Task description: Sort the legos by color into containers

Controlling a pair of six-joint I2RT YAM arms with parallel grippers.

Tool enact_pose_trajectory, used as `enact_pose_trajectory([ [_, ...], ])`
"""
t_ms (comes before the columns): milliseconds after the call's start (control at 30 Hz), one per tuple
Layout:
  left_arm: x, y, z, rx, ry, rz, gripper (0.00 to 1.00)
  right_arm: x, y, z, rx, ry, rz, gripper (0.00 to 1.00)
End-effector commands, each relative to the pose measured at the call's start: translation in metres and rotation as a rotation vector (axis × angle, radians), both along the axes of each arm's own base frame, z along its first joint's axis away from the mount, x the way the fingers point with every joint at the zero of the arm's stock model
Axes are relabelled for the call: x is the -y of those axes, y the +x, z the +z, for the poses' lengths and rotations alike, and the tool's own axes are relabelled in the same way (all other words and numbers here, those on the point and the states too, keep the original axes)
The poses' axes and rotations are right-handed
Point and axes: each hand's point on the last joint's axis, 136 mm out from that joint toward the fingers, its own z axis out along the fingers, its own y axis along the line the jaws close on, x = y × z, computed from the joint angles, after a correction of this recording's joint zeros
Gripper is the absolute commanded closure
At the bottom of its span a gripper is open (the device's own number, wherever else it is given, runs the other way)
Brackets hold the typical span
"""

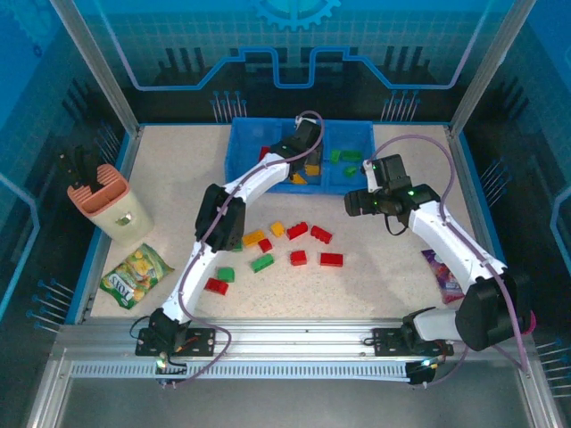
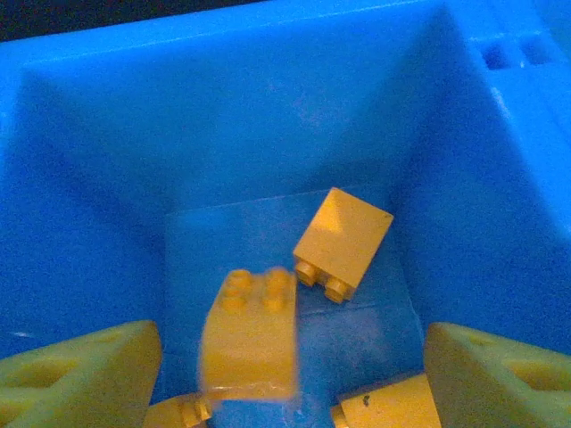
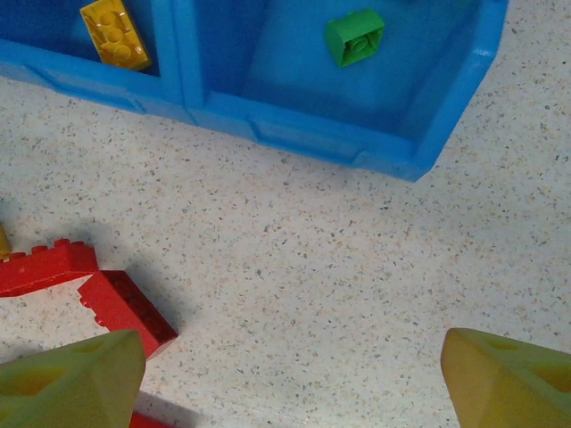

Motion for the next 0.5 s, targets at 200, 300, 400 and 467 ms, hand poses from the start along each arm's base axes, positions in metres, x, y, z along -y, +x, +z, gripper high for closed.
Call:
enact_pose_trajectory([
  [200,-0.012,-0.025,0.094,0.110,-0.058,-0.038,0.40,0.006,-0.005,-0.003,0.000,-0.031,-0.010,0.12],
  [300,-0.015,-0.043,0.113,0.118,-0.097,-0.053,0.47,0.005,-0.003,-0.004,0.004,-0.029,-0.007,0.12],
  [400,-0.022,-0.069,0.118,0.093,-0.128,-0.060,0.50,0.003,-0.001,-0.005,0.007,-0.019,-0.007,0.12],
  [467,-0.028,-0.094,0.116,0.071,-0.132,-0.055,0.51,0.003,-0.001,-0.006,0.008,-0.014,-0.008,0.12],
])
